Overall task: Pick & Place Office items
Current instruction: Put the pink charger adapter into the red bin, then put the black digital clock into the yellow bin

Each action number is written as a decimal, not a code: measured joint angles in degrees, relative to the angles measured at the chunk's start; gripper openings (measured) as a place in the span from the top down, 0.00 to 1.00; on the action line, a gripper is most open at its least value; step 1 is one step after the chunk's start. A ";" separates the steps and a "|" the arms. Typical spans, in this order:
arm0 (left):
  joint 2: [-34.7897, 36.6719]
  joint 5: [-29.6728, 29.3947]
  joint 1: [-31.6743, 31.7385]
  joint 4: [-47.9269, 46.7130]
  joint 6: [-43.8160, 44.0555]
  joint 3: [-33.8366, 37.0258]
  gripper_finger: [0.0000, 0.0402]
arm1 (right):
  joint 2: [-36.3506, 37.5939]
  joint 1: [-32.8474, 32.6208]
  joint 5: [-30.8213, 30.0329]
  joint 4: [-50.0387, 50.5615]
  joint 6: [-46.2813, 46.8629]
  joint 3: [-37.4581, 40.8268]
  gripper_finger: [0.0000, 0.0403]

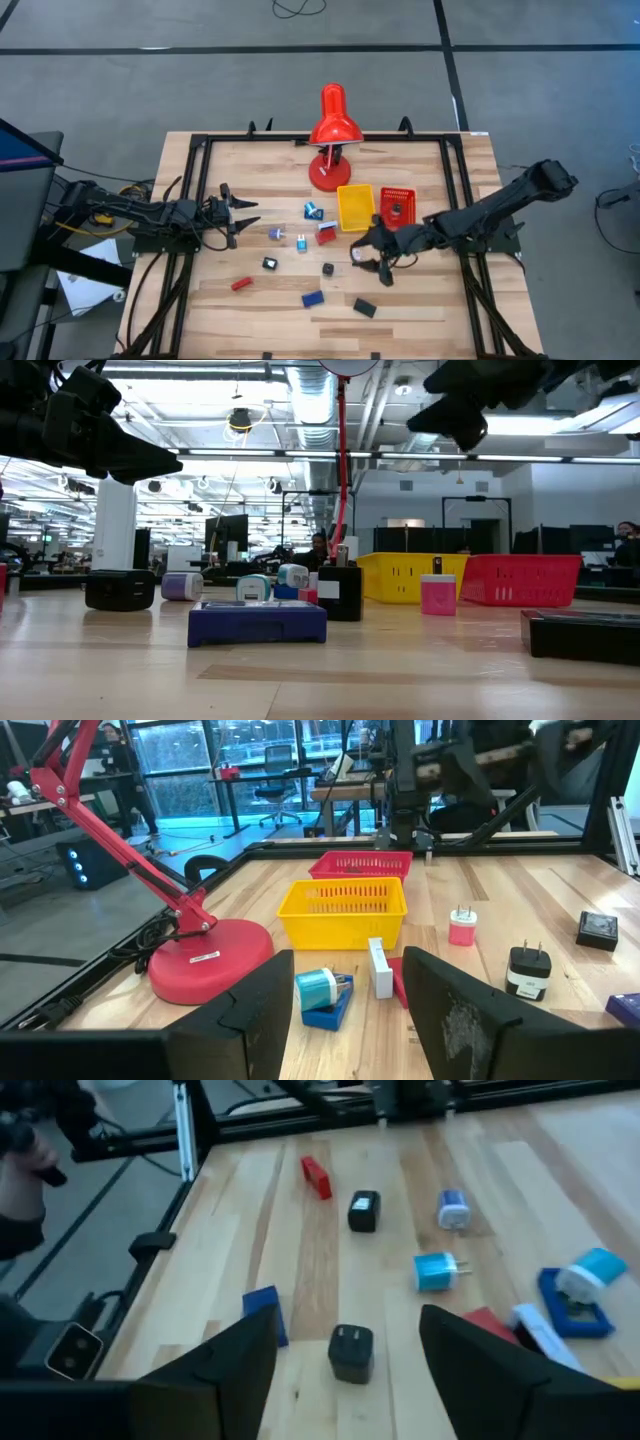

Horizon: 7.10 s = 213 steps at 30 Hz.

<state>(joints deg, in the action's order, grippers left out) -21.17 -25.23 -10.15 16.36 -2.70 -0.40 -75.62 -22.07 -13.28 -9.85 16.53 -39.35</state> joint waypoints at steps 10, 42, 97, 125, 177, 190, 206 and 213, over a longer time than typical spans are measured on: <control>0.02 0.00 -0.02 0.09 0.00 0.00 0.55 | -9.39 -0.64 1.41 -2.58 3.12 -0.17 0.30; 0.00 0.00 0.00 -0.97 0.00 -0.01 0.55 | -26.35 2.00 -4.46 34.62 9.01 -17.94 0.30; 0.00 0.00 -0.01 -0.92 -0.02 0.00 0.55 | 9.42 30.66 -1.40 39.05 -3.74 6.01 0.70; 0.00 -0.02 -0.02 -0.92 -0.02 0.00 0.55 | -0.95 32.34 -1.75 34.76 -6.00 6.05 0.30; 0.00 0.00 0.00 -0.88 0.00 0.00 0.55 | -7.19 -9.59 -6.62 30.07 25.77 -10.41 0.34; 0.00 0.00 -0.02 -0.92 0.00 0.00 0.55 | -30.34 -16.12 -5.46 53.60 34.75 -38.61 0.34; 0.00 0.00 -0.02 -1.14 0.00 0.00 0.55 | -39.78 -17.07 1.24 56.74 42.92 -41.70 0.34; 0.00 0.00 -0.02 -1.14 0.00 0.00 0.55 | -39.97 -18.02 1.33 54.55 43.72 -40.56 0.34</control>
<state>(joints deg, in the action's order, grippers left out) -21.16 -25.23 -10.17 15.22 -2.70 -0.40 -115.59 -40.09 -11.94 44.70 60.25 -79.92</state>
